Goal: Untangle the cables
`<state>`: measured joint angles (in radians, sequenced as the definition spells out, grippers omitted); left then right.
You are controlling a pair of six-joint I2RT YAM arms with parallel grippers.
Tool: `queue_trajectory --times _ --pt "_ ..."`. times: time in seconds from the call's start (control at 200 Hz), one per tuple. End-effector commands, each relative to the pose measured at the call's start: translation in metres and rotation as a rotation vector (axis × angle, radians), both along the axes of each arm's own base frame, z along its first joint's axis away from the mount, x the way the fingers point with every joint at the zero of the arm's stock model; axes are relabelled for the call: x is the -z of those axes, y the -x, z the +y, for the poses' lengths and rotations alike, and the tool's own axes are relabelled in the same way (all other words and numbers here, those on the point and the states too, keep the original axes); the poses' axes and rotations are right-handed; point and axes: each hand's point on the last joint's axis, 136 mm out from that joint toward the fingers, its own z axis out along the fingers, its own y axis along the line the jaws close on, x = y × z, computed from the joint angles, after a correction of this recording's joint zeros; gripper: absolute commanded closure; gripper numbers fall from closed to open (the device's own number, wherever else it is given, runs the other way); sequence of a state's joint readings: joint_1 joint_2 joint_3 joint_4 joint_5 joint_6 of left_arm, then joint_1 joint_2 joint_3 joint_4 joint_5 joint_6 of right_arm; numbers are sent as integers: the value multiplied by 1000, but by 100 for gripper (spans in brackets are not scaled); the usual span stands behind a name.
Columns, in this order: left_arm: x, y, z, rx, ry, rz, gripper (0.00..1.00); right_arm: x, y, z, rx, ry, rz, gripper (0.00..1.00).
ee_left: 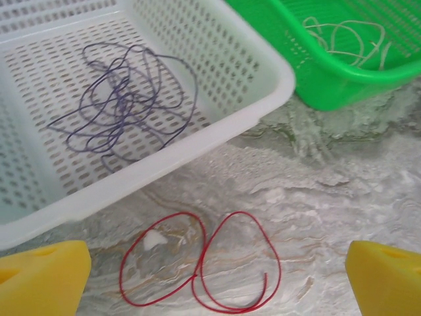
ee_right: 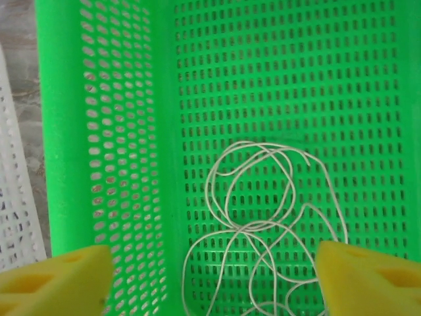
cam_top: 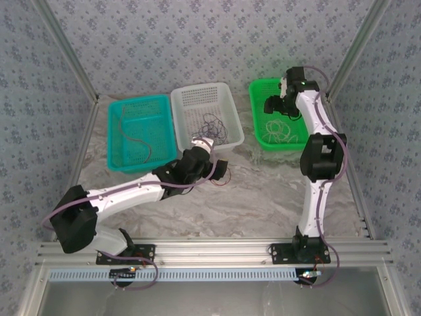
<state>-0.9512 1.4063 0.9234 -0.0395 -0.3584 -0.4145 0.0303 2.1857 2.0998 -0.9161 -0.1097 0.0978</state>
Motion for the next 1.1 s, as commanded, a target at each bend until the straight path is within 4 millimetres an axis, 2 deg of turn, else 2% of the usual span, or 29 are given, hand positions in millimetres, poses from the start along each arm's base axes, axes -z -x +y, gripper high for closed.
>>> queue_trajectory --times 0.0,0.025,0.155,0.23,0.235,0.27,0.275,0.285,0.3,0.305,0.42,0.52,0.645,0.73,0.825,0.84,0.869,0.949,1.094 --pt "-9 -6 17 -79 38 -3 1 -48 4 -12 13 76 -121 3" --pt "-9 -7 20 -88 42 -4 1 -58 5 -12 16 77 -148 0" --pt "-12 -12 27 -120 41 -14 1 -99 14 -2 -2 29 -219 0" --pt "-14 -13 34 -151 32 -26 1 -113 31 25 -74 -41 -224 3" --pt "-15 -14 35 -155 33 -27 1 -108 33 27 -80 -46 -211 3" --pt "-15 -14 40 -178 32 -33 1 -114 45 44 -127 -77 -218 4" --pt "-16 -15 41 -182 33 -35 1 -107 46 46 -131 -81 -202 5" --pt "-16 -15 43 -190 34 -37 1 -113 50 52 -145 -90 -215 5" --pt "-16 -15 46 -203 38 -41 1 -107 55 59 -163 -100 -201 6" --pt "-16 -15 47 -206 38 -41 1 -114 57 61 -169 -103 -217 6" --pt "-13 -17 71 -293 98 -28 1 -86 106 113 -277 -149 -147 10" --pt "-6 -17 93 -353 128 17 1 -57 148 144 -330 -204 -48 21" --pt "-4 -15 107 -379 128 20 0 -13 197 170 -387 -159 44 26" --pt "-4 -14 112 -394 131 13 1 21 220 176 -408 -94 120 27" --pt "-3 -13 115 -404 139 18 1 49 237 181 -357 -143 221 32" --pt "-3 -12 115 -405 140 19 1 60 244 179 -346 -142 253 33" --pt "-3 -12 115 -407 145 20 0 70 250 178 -326 -147 282 34" --pt "-1 -11 114 -404 155 23 1 83 258 181 -298 -143 321 36" --pt "0 -12 112 -396 158 25 1 95 263 187 -246 -135 357 37"
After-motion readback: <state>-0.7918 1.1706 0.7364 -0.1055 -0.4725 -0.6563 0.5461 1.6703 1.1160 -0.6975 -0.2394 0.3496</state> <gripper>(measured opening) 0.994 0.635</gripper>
